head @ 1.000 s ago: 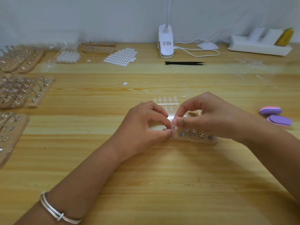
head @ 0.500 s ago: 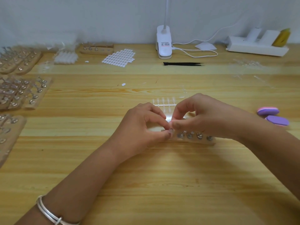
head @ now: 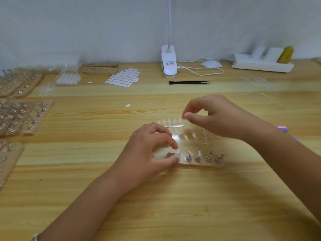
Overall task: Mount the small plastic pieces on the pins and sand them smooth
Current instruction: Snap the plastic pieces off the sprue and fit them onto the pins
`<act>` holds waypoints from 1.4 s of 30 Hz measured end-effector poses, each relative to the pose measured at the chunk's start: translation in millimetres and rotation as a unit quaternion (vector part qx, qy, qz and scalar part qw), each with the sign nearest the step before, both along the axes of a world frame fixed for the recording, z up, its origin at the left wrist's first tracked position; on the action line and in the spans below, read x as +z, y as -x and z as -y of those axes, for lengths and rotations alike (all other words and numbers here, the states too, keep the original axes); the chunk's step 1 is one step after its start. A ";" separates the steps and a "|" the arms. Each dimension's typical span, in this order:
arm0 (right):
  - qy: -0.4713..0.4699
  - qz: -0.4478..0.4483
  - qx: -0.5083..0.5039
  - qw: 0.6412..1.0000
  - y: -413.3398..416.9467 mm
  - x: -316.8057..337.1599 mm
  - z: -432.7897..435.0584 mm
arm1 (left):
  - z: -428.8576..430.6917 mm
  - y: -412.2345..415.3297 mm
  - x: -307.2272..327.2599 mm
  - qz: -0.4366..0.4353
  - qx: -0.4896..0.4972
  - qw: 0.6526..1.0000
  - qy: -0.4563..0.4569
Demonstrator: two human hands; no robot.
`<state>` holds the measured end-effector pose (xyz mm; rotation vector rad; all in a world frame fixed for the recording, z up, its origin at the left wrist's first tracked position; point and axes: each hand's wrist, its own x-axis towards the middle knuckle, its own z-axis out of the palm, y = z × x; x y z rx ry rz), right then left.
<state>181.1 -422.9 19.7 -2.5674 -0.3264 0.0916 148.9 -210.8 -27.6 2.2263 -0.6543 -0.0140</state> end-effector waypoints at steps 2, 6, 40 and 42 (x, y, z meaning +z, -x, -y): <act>0.022 0.011 0.008 1.000 -8.2 -4.2 3.8 | -1.4 -0.2 -0.8 0.037 -0.003 0.998 -0.048; 0.047 -0.004 0.070 0.996 -10.0 -15.5 -2.4 | -5.0 1.8 0.3 0.085 -0.008 0.984 -0.154; -0.210 0.061 0.048 0.975 -0.2 -23.5 6.7 | -5.6 0.0 -4.6 0.071 -0.022 0.984 -0.163; -0.234 0.055 0.067 0.968 8.1 -17.5 10.7 | -5.8 0.1 -4.2 0.070 -0.023 0.983 -0.166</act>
